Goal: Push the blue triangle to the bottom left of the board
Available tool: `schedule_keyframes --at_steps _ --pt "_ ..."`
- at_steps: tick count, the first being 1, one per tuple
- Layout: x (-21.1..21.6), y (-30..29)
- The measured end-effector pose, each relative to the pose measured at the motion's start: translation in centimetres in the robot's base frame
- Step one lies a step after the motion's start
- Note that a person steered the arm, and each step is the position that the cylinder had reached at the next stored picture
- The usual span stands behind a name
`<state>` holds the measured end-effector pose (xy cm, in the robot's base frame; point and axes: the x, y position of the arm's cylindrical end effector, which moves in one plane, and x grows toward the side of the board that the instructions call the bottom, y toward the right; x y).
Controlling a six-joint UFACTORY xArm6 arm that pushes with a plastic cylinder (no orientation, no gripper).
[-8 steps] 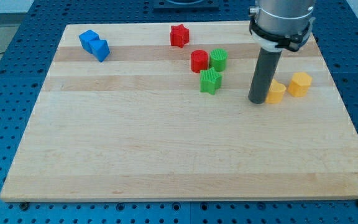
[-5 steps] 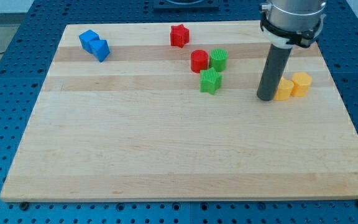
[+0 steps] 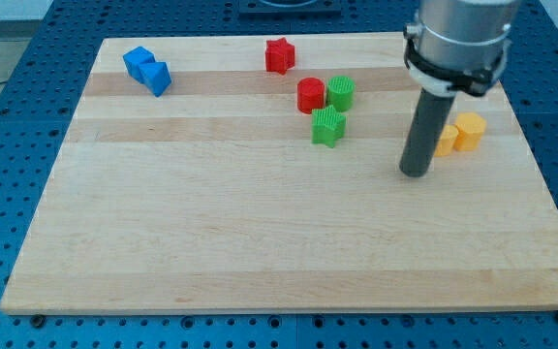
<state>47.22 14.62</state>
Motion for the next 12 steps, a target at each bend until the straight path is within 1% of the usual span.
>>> schedule_keyframes --at_steps 2,3,4,5,6,7,8,9,10,11,12 --pt "8.1 -0.4" --pt "8.7 1.7" --pt "8.7 -1.6" --pt "6.4 -15.0" --pt "-2.7 -25.0" --pt "-9.5 -33.8" --pt "-16.3 -41.4" --pt "-25.4 -41.7" --pt "-24.7 -33.9" --pt "-19.8 -32.9" --pt "-18.9 -33.3"
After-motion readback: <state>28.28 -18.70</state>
